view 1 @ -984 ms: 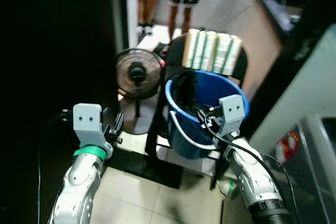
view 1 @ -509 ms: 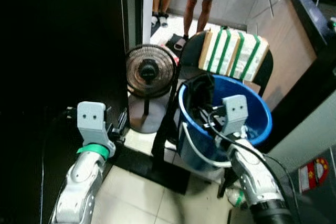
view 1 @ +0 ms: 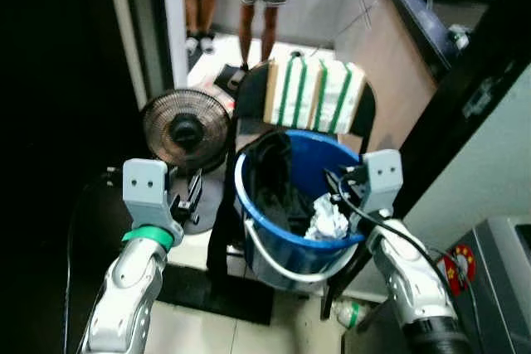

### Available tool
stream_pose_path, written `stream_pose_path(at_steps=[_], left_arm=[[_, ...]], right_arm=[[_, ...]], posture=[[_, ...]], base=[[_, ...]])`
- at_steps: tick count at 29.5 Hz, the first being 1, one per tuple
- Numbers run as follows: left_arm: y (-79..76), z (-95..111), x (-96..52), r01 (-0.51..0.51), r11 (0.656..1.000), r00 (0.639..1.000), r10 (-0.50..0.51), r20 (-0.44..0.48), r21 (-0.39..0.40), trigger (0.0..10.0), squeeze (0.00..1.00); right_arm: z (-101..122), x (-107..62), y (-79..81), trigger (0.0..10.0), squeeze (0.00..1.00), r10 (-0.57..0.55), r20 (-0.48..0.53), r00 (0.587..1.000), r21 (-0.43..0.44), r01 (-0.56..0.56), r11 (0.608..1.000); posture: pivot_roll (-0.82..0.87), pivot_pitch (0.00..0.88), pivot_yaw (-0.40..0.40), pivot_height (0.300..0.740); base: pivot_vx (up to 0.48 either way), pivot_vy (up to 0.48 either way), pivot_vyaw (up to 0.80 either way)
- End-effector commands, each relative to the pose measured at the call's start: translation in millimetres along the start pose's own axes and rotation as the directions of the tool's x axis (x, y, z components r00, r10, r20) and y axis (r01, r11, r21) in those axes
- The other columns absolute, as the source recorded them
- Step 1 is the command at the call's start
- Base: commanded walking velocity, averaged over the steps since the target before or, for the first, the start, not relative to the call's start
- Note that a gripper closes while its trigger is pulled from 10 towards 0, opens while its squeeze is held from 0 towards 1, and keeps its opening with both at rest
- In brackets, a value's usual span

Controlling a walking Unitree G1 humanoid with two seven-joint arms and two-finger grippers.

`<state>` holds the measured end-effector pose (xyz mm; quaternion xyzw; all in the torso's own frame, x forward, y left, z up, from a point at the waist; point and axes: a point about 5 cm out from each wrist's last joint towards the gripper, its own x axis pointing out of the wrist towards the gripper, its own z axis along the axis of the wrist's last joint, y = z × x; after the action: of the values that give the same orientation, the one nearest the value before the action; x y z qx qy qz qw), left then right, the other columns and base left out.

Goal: Clothes washing

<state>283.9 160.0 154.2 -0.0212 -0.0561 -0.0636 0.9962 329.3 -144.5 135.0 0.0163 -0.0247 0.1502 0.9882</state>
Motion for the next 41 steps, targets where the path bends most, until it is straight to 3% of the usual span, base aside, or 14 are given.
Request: stream_pose_path(at_steps=[1, 11, 30, 41], left_arm=[[3.5, -5, -2.5, -0.013, 1.0, 1.0, 0.013, -0.025, 0.0, 10.0, 0.0], [2.7, -6, -3.8, -0.006, 1.0, 1.0, 0.006, -0.028, 0.001, 10.0, 0.0], [3.5, -7, -6.9, -0.004, 1.0, 1.0, 0.003, -0.029, -0.004, 10.0, 0.0], [-0.5, -11, -9.5, 0.017, 1.0, 0.999, -0.017, -0.047, -0.005, 10.0, 0.0]], right_arm=[[-4, -1.2, 5.0, 10.0, 0.0, 0.014, -0.01, 1.0, 0.01, -0.014, 1.0], [0, 0.2, 13.3, 10.0, 0.0, 0.081, -0.004, 0.997, -0.023, -0.081, 0.996], [-5, -2.3, 18.9, 10.0, 0.0, 0.107, -0.012, 0.994, -0.026, -0.107, 0.994], [-10, -4.7, 19.4, 10.0, 0.0, 0.107, -0.034, 0.994, -0.045, -0.108, 0.993]], posture=[[0.09, 0.016, -0.025, 0.74], [0.09, 0.016, -0.025, 0.74], [0.09, 0.01, -0.024, 0.74], [0.09, 0.01, -0.024, 0.74]], base=[[0.285, 0.0, 0.0], [0.288, 0.0, 0.16], [0.283, 0.0, 0.0], [0.0, 0.0, 0.0]])
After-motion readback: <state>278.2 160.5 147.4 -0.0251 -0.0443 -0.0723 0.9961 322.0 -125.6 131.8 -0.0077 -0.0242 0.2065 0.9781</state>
